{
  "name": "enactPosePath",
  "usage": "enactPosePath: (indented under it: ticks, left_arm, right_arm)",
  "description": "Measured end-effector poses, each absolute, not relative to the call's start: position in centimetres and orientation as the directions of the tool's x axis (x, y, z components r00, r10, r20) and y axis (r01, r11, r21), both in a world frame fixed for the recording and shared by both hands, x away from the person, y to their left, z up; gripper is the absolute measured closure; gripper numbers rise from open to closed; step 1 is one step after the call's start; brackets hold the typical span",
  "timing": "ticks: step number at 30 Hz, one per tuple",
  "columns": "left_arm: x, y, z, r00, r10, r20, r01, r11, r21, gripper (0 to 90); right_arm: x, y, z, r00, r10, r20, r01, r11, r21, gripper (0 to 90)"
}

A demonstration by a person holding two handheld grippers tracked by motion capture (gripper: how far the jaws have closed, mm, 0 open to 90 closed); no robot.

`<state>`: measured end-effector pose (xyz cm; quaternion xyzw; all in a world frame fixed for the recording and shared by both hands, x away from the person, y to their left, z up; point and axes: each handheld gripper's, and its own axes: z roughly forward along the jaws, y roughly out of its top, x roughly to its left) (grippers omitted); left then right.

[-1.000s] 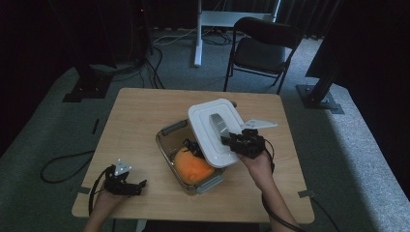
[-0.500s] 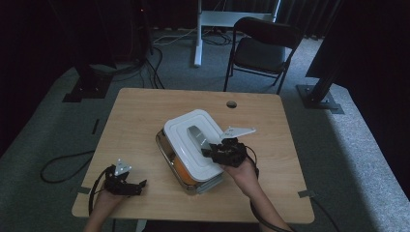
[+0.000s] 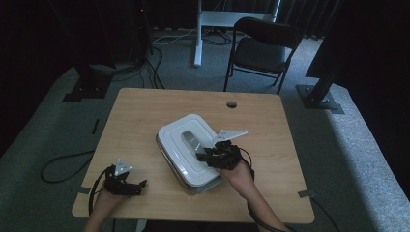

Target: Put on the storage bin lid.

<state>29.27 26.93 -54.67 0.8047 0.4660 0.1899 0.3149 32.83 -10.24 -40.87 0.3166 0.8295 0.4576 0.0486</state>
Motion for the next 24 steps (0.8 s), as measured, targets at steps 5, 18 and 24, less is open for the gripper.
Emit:
enactPosePath:
  ticks: [5,18,24]
  left_arm:
    - [29.3,27.0,-54.7,0.496,0.868,0.015,0.630,-0.371,0.682,0.3]
    - [29.3,27.0,-54.7,0.496,0.868,0.015,0.630,-0.372,0.681,0.3]
    - [29.3,27.0,-54.7,0.496,0.868,0.015,0.630,-0.372,0.682,0.2]
  right_arm:
    - [33.3,-9.1,-40.9,-0.784,0.590,0.190,0.491,0.404,0.772,68.6]
    - [32.8,-8.5,-41.5,-0.786,0.581,0.211,0.501,0.398,0.769,68.7]
    - [32.7,-9.0,-42.0,-0.785,0.565,0.252,0.516,0.374,0.771,68.8]
